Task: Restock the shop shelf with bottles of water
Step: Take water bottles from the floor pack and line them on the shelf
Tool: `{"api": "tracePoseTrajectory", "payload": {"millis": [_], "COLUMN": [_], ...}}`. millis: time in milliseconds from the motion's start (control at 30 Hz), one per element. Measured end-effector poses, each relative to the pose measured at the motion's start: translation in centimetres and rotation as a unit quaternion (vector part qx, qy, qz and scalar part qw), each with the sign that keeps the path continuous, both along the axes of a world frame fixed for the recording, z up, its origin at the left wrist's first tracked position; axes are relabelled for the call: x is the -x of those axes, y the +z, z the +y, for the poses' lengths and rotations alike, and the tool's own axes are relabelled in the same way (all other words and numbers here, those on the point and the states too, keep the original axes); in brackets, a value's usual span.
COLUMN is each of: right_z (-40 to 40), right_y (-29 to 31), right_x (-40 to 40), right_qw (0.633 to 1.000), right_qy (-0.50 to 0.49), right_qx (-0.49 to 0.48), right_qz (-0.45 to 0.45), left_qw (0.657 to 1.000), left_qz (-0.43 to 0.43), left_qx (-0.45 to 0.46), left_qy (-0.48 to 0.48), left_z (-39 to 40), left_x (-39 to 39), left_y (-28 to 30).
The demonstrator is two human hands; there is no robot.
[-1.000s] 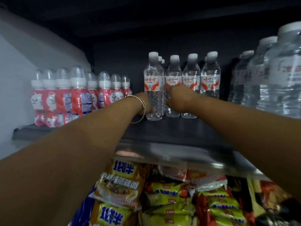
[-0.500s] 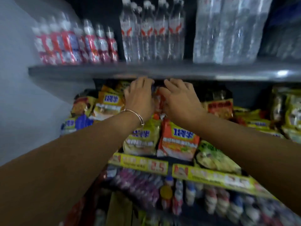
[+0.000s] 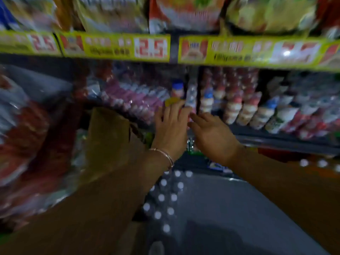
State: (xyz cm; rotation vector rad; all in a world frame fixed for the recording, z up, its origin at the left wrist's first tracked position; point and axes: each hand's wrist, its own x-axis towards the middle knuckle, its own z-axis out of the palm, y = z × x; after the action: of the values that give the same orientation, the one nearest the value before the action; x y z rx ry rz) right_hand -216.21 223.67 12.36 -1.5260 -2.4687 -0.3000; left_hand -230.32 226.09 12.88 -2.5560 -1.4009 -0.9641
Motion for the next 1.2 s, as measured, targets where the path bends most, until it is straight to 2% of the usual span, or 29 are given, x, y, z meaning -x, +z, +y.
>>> {"api": "tracePoseTrajectory", "payload": {"millis": [200, 300, 367, 500, 667, 767, 933, 1100, 1200], "right_z": [-3.2, -5.6, -7.1, -9.8, -12.8, -14.0, -15.0, -14.7, -14.2], "right_y": [-20.0, -28.2, -31.9, -38.3, -44.7, -47.5, -50.3, -49.9, -47.6], "right_x": [2.2, 3.6, 4.8, 6.9, 9.7, 10.9, 12.6, 12.0, 10.6], "right_qw": [0.992, 0.978, 0.956, 0.894, 0.848, 0.851, 0.881, 0.892, 0.893], "right_qy": [-0.024, 0.009, 0.035, 0.057, 0.081, 0.066, 0.029, 0.026, 0.018], "right_qx": [0.122, 0.199, 0.284, 0.443, 0.524, 0.52, 0.46, 0.435, 0.436], "right_qz": [0.034, 0.053, 0.069, 0.039, 0.022, 0.035, 0.108, 0.123, 0.111], "left_qw": [0.996, 0.991, 0.987, 0.975, 0.967, 0.965, 0.967, 0.965, 0.965], "left_qz": [0.018, 0.033, 0.047, 0.054, 0.041, 0.061, 0.057, 0.086, 0.08], "left_qx": [0.084, 0.13, 0.147, 0.203, 0.239, 0.244, 0.228, 0.224, 0.225], "left_qy": [-0.007, -0.023, -0.044, -0.071, -0.08, -0.079, -0.094, -0.105, -0.11], "left_z": [-2.8, -4.1, -4.9, -6.5, -8.4, -9.1, -9.8, -9.9, -9.5], "left_x": [2.1, 3.4, 4.5, 6.4, 8.0, 8.7, 9.6, 10.1, 9.7], "left_y": [-19.1, -26.6, -31.0, -38.0, -43.1, -45.3, -47.2, -46.9, -44.8]}}
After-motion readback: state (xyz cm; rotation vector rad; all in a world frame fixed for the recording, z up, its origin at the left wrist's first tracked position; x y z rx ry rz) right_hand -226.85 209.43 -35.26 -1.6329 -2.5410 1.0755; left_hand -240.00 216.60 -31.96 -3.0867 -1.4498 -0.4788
